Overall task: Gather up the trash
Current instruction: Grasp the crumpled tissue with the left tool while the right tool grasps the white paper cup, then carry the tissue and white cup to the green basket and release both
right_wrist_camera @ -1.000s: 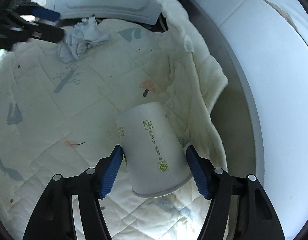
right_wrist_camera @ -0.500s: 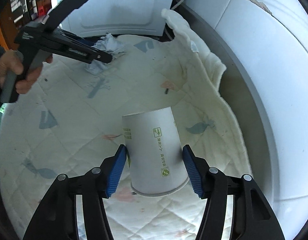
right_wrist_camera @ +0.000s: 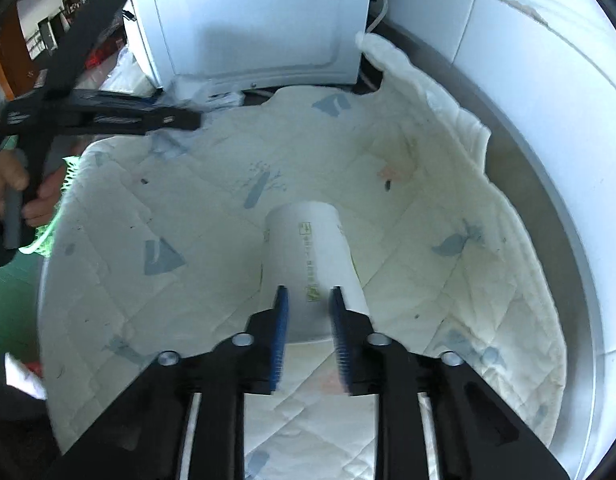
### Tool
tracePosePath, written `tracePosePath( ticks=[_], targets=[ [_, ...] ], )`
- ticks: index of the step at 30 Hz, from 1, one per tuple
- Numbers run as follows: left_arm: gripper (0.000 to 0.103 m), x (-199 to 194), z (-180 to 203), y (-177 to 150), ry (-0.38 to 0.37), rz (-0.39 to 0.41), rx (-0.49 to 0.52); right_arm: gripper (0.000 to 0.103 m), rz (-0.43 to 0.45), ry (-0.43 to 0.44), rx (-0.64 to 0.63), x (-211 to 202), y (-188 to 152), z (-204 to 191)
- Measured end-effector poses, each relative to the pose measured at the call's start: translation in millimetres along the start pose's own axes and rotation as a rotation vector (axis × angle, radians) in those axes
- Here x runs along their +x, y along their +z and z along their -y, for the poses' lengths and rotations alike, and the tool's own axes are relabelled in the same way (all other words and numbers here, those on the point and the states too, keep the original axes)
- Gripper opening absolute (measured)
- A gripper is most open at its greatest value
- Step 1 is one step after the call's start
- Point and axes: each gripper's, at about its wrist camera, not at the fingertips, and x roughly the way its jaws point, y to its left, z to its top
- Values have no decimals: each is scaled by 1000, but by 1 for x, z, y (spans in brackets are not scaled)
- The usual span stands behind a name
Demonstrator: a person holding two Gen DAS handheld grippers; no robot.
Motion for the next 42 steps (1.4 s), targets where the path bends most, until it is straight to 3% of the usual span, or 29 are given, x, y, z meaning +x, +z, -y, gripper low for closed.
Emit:
tracePosePath(
  ticks=[1, 3, 9, 18, 26, 34, 38, 42],
  targets=[
    [39, -4, -3, -3, 3, 3, -5, 56, -5, 8, -2, 2, 2, -1],
    [39, -11, -9, -8, -1, 5, -15, 63, 2, 0, -13, 4, 6, -3],
    [39, -21, -21, -17, -3, 18, -39, 64, -67, -47, -79, 29, 21, -6],
    [39, -42, -37, -31, 5, 42, -80, 61, -243, -123, -118, 68, 36, 7],
    [39, -80, -56, -51, 20, 84, -123, 60, -271, -197, -138, 81, 34, 6],
    [39, -130, -97, -85, 67, 134, -190, 54, -176, -187, -87, 55, 36, -4],
    [38, -159, -120, -107, 90, 161, -236, 54, -96, -93, -36, 28, 40, -29],
    [38, -184, -140, -127, 121, 187, -267, 54, -16, 3, -77, 4, 48, -86]
  ],
)
